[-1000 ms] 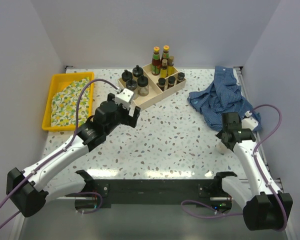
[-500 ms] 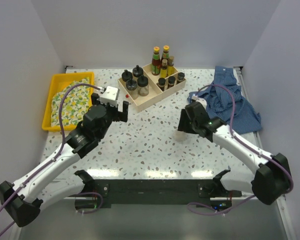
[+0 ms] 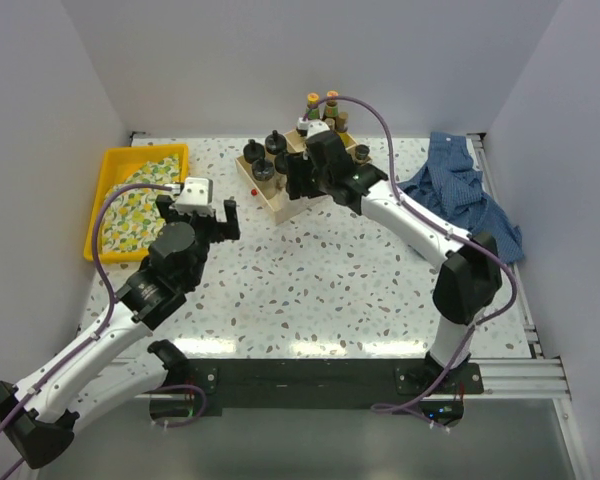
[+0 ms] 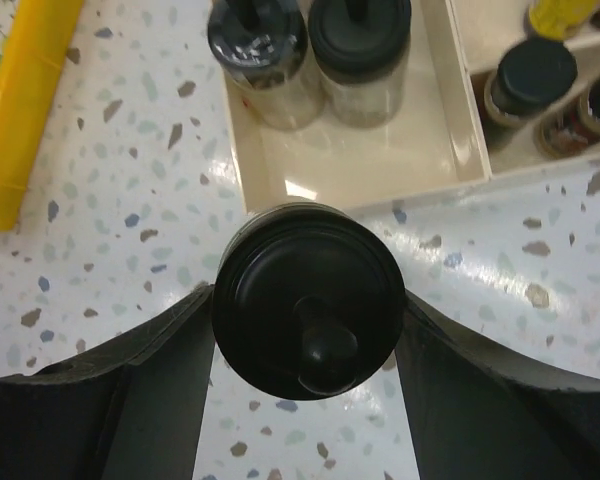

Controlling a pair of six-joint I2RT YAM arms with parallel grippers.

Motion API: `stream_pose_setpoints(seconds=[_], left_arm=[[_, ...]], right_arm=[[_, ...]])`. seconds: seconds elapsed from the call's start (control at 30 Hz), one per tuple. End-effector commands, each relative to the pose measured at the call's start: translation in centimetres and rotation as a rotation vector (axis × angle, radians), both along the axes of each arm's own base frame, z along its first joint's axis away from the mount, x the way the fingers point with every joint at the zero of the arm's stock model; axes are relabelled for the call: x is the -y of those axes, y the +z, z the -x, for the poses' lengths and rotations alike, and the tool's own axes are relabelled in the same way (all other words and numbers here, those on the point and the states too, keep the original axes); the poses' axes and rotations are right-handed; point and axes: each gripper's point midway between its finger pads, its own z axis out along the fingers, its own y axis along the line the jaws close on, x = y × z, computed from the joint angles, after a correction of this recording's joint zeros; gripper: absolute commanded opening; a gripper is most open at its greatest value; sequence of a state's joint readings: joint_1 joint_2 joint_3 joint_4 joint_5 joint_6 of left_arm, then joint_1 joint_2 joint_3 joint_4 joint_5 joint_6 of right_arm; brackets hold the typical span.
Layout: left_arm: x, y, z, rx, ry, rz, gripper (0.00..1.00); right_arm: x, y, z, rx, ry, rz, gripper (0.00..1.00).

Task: Organize the condiment bottles
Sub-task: Place the bottle in the storage box.

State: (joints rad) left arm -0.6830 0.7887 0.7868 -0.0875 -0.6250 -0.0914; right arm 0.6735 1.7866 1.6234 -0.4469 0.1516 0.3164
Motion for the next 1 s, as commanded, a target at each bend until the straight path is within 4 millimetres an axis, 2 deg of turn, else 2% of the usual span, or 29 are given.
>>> stream_pose_setpoints(seconds=[0.0,0.07,0.13,0.17,0.2,0.27,0.3,0.4,0.47,0.5,0.53,0.57,0.67,0.97], left_arm=[[-0.5,1.5,-0.1,0.056,0.036,0.058,1.00],[-0.4,1.5,-0.1,0.057,0.032,0.057,1.00],[-0.3,1.5,-0.1,0.058,0.026,0.060,1.00],[-0.3,1.4,-0.1,0.055,0.028,0.058,1.00],[-0.2,1.4,-0.2,0.054,0.022,0.059,1.00],[-0.1,1.4,-0.1,0.054,0.014,0.059,1.00],[0.0,1.4,-0.1,0.055,0.013,0.062,1.00],[-0.1,1.6,0.0,0.059,0.013,0.067,1.00],[-0.2,1.6,0.0,0.060,0.014,0.068,1.00],[-0.1,1.6,0.1,0.060,0.011,0.068,1.00],[-0.2,1.6,0.1,0.062,0.014,0.069,1.00],[-0.2,1.6,0.1,0.063,0.013,0.070,1.00],[-0.2,1.7,0.1,0.065,0.011,0.074,1.00],[-0.1,1.6,0.0,0.062,0.011,0.069,1.00]], right_arm=[[-2.2,3.7,-2.5,0.107,0.076,0.007,0.22],[-3.0,4.0,-3.3,0.133,0.091,0.013,0.23],[-3.4,3.2,-4.3,0.147,0.095,0.038,0.23],[-3.6,3.6,-4.8,0.165,0.094,0.039,0.24],[-3.7,2.8,-5.4,0.162,0.088,0.056,0.24],[-4.1,3.0,-6.3,0.204,0.090,0.074,0.25],[-4.1,2.3,-6.8,0.209,0.086,0.090,0.25],[-4.3,2.0,-7.9,0.248,0.075,0.108,0.25],[-4.5,0.9,-8.7,0.250,0.071,0.129,0.27],[-4.4,0.5,-8.9,0.247,0.065,0.141,0.28],[-4.6,-1.3,-9.0,0.218,0.071,0.170,0.29],[-4.6,-1.2,-9.4,0.222,0.068,0.175,0.30],[-4.9,-3.1,-9.6,0.198,0.078,0.201,0.31],[-5.4,-4.4,-10.3,0.242,0.067,0.165,0.28]])
